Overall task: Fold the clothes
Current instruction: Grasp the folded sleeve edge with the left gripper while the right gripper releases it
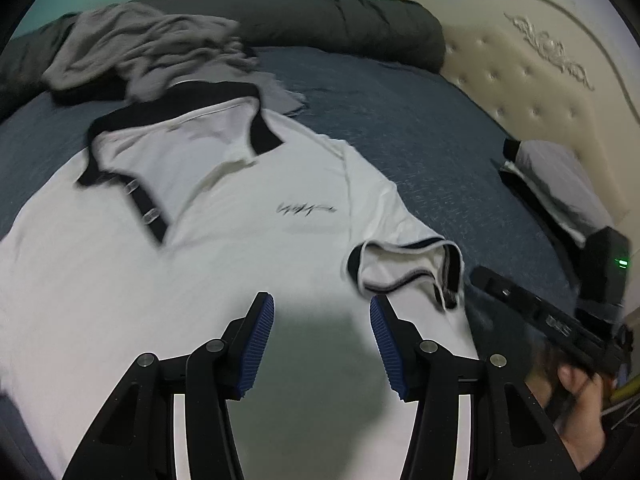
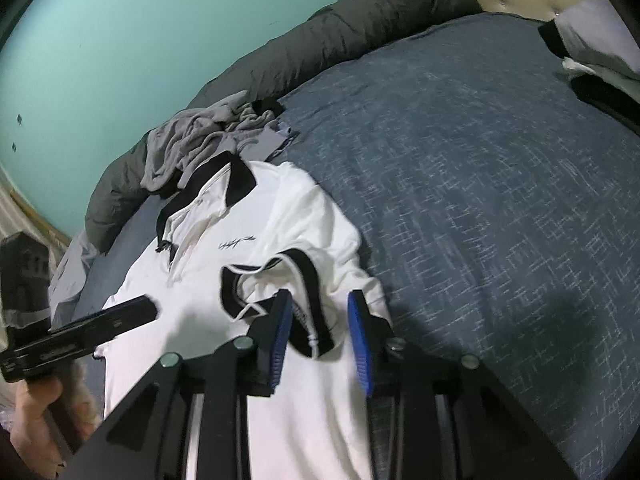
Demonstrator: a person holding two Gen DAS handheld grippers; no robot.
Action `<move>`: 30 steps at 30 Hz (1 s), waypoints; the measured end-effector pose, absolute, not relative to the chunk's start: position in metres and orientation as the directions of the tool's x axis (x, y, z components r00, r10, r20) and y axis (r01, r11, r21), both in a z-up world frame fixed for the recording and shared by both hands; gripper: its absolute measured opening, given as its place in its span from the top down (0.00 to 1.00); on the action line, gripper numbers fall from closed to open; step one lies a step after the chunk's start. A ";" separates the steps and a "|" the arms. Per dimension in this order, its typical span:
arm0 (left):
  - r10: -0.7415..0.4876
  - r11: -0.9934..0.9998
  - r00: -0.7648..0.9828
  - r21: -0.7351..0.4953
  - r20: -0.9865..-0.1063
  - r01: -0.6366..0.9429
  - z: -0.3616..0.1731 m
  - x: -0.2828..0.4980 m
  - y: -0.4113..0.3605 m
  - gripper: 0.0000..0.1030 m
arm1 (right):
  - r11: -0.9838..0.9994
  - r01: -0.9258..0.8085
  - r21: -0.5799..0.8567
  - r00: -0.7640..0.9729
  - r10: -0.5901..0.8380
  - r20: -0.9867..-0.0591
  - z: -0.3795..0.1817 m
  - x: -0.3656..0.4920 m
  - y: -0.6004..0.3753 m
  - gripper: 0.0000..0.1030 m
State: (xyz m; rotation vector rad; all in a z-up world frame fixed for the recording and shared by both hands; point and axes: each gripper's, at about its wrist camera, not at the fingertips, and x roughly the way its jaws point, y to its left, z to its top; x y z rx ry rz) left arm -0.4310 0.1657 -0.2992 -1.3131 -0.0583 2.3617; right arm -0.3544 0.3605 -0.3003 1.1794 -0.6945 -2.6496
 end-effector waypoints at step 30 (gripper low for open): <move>0.366 -0.872 -0.432 -0.141 -0.824 -0.469 -0.326 -0.476 0.211 0.97 | -0.886 0.031 0.463 -0.623 -0.379 -0.684 -0.318 -0.360 0.340 0.98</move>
